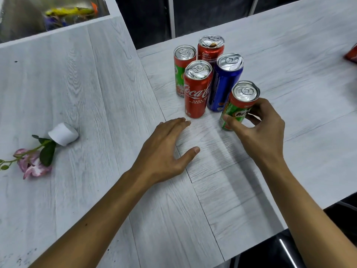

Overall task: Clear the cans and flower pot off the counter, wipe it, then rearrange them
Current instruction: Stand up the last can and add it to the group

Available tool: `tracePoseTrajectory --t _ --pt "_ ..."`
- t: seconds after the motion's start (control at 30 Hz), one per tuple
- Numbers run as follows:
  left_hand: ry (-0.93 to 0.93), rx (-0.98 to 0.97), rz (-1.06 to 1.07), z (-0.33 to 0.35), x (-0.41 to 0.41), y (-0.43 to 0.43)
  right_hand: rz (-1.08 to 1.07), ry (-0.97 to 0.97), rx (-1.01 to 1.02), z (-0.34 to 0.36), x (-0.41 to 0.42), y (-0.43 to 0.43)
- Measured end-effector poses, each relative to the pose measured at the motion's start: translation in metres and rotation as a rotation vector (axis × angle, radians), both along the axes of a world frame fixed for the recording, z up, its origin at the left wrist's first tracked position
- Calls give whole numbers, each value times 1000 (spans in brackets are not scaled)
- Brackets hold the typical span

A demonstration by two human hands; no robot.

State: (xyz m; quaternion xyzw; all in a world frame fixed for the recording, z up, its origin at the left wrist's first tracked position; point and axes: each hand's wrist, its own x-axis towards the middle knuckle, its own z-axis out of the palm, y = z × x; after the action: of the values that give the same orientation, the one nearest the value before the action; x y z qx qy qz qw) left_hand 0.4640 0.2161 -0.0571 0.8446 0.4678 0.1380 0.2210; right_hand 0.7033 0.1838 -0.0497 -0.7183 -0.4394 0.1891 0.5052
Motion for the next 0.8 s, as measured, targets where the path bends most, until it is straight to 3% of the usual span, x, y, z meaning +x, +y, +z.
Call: tracePoseTrajectory --t 0.53,0.8 --pt "17 8 -22 -3 -19 -15 26 -224 -306 -17 -19 -66" --pt "-19 -25 1 -3 -64 -37 133 -409 -307 -12 -75 -97"
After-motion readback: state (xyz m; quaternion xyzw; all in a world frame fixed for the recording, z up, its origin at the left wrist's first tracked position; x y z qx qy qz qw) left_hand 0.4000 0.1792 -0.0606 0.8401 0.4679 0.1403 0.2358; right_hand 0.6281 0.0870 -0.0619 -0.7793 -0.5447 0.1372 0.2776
